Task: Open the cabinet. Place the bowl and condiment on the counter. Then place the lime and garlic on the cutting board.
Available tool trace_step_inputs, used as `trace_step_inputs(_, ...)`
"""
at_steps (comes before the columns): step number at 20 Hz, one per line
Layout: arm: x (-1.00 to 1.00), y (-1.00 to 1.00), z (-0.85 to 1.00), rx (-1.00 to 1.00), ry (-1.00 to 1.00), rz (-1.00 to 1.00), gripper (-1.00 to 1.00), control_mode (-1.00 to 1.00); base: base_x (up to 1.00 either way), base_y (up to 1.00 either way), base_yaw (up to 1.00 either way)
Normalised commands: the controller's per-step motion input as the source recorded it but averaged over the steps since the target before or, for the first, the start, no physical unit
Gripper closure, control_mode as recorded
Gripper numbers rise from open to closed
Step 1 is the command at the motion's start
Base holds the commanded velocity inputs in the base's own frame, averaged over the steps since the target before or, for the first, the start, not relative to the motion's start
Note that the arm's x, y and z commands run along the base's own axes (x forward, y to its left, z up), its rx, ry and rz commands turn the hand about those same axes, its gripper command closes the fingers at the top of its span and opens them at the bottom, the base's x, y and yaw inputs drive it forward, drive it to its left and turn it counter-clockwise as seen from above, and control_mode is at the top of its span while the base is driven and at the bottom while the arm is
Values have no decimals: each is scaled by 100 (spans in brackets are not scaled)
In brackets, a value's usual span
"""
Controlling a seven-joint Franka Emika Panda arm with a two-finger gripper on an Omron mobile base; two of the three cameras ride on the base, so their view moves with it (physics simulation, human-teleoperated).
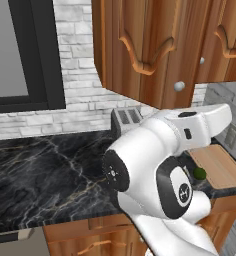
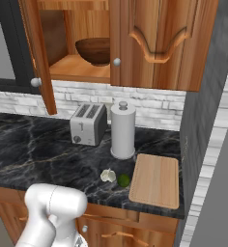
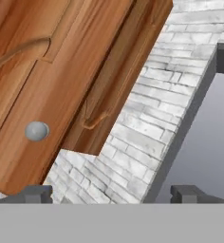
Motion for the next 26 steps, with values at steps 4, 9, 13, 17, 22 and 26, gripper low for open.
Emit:
trace_step_inputs(4, -54, -2, -14, -11, 27, 4, -100, -100, 0, 0, 0)
trace_step_inputs(9, -57, -11, -22, -2, 23, 2, -100, -100, 0, 0, 0)
trace_step_inputs(13, -48, -27, -24, 3, 18, 0, -100, -100, 0, 0, 0)
trace_step_inputs(17, -21, -45, -9, 7, 14, 0, -100, -100, 0, 0, 0)
trace_step_inputs(22, -9, -57, -3, 13, 15, 2, -100, -100, 0, 0, 0)
trace_step_inputs(26, -4, -65, -2, 26, 12, 5, -100, -100, 0, 0, 0)
